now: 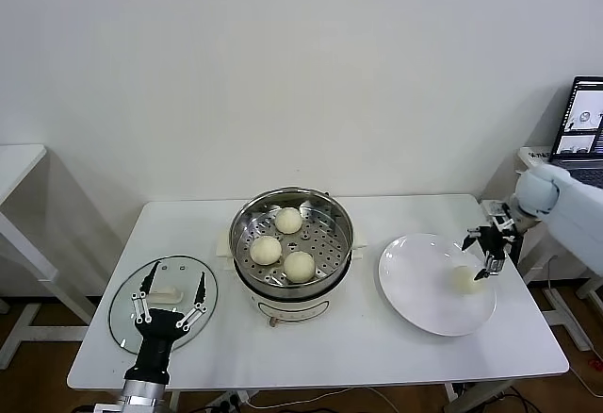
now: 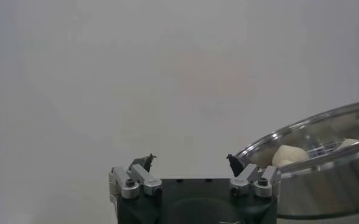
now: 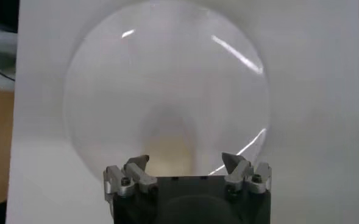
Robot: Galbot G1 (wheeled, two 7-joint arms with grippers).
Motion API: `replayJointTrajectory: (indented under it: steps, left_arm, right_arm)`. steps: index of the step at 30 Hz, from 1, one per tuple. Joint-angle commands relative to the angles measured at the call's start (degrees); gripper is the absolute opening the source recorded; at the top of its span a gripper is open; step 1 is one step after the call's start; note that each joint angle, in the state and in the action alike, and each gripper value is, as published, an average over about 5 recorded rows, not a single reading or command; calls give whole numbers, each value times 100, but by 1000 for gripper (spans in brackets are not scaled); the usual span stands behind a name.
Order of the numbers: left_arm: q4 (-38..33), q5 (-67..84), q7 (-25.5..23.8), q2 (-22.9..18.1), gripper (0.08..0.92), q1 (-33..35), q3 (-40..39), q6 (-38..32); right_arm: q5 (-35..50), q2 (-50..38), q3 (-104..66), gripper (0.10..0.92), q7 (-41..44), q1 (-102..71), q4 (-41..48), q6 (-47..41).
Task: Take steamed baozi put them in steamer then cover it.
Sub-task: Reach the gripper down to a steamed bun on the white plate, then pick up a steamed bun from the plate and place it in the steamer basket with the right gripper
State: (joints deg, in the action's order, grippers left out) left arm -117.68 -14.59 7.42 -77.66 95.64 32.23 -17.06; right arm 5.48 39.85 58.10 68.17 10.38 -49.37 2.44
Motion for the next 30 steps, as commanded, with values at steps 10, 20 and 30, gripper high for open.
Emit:
replayJointTrajectory:
  steps: [10,20,30]
  left_arm:
    - [61,8,-11,19,823,-24,48,-23]
    - [55,37,-8,23,823,-58,104,-18]
    - [45,54,-4,69,823,-122,40,12]
  right_arm:
    - [-247,406,-319,821,-350,-597,563,-319]
    - [-295,409,-262,701,-314,-460,470,-321]
    - [282,546,558,641,583,1229,-20,-255]
